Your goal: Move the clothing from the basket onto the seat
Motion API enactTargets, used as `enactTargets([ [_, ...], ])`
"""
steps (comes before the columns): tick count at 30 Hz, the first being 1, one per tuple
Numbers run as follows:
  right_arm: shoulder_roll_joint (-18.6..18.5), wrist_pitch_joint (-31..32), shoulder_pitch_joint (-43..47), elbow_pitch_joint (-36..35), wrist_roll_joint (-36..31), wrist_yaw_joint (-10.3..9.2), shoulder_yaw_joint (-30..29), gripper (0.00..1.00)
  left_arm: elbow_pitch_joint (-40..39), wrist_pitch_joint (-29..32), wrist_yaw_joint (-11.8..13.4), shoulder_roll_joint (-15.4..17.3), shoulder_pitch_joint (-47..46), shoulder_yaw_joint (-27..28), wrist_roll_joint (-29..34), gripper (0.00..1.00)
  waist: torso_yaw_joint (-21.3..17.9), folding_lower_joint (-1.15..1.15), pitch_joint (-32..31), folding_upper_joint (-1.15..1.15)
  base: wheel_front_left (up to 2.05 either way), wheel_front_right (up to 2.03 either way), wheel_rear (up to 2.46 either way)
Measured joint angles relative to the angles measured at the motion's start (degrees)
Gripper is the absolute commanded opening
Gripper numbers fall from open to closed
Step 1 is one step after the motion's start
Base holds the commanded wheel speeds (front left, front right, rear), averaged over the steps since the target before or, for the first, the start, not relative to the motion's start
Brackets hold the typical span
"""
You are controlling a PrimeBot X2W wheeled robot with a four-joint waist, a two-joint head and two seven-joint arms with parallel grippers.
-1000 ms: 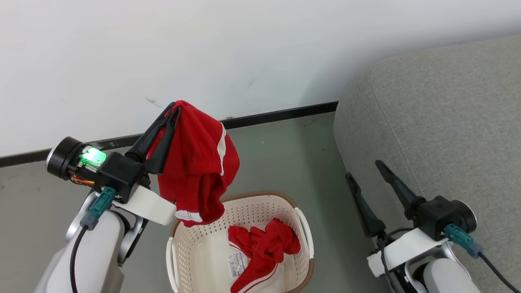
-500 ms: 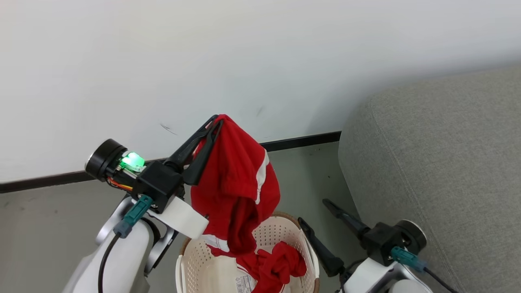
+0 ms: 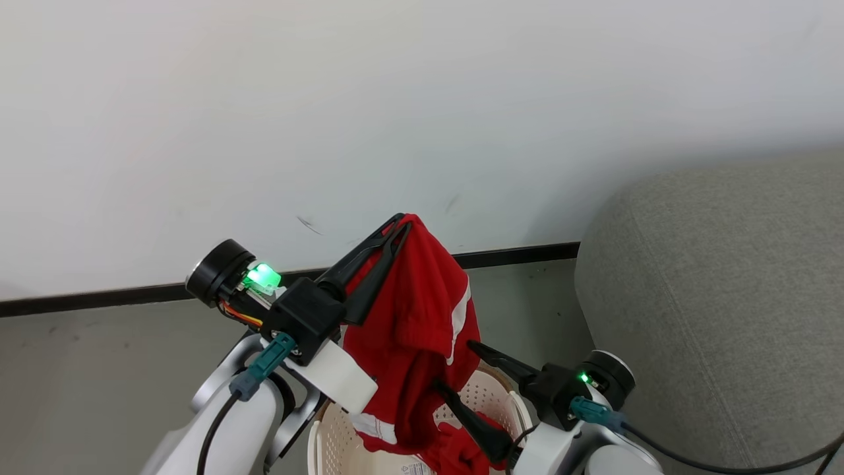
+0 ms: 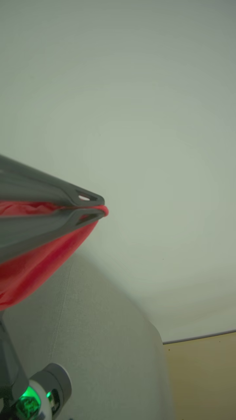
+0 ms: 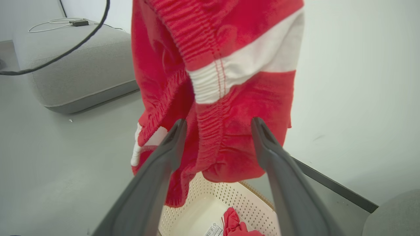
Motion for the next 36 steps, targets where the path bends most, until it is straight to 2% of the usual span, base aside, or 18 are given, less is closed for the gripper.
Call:
enactTargets([
  [16,1.2,0.0,-5.3,7.9,-2.8,0.0,0.2,1.0,-3.8,3.0,0.0,-1.2,0.0,-2.0,-0.5,0.0,4.3,0.0,-1.1,0.0,0.0,0.0,0.0],
  [17,1.3,0.0,-5.6,8.5,-3.0,0.0,0.0,0.95,-4.0,3.1,0.0,-1.3,0.0,-2.1,-0.5,0.0,4.5,0.0,-1.1,0.0,0.0,0.0,0.0],
  [18,1.3,0.0,-6.0,8.7,-3.2,0.0,-0.3,0.52,-4.1,3.1,0.0,-1.4,0.0,-2.2,-0.5,0.0,4.7,0.0,-1.1,0.0,0.0,0.0,0.0],
  [20,1.3,0.0,-6.2,8.8,-3.5,0.0,-1.1,0.29,-4.3,3.1,0.0,-1.6,0.3,-2.3,-1.0,0.0,5.1,0.0,-1.0,0.0,0.0,0.0,0.0],
  [21,1.3,0.0,-6.2,8.8,-3.5,0.0,-1.4,0.04,-4.4,3.4,0.0,-1.7,0.7,-2.3,-1.3,0.0,5.3,0.0,-1.0,0.0,0.0,0.0,0.0],
  [22,1.3,0.0,-6.2,8.8,-3.7,0.0,-1.8,0.0,-4.3,3.6,0.0,-1.8,1.0,-2.3,-1.7,0.0,5.4,0.0,-1.0,0.0,0.0,0.0,0.0],
  [31,1.4,0.0,-6.5,8.6,-3.9,0.01,-6.9,0.0,-3.4,3.5,1.1,-2.5,4.2,-0.3,-3.7,0.0,5.1,0.0,-0.6,0.0,0.0,0.0,0.0],
  [36,-0.2,0.0,-6.5,6.9,-3.9,0.0,-11.0,0.0,-1.3,3.4,2.1,-2.6,6.5,0.6,-4.7,0.0,4.1,0.0,-0.5,0.0,0.0,0.0,0.0],
])
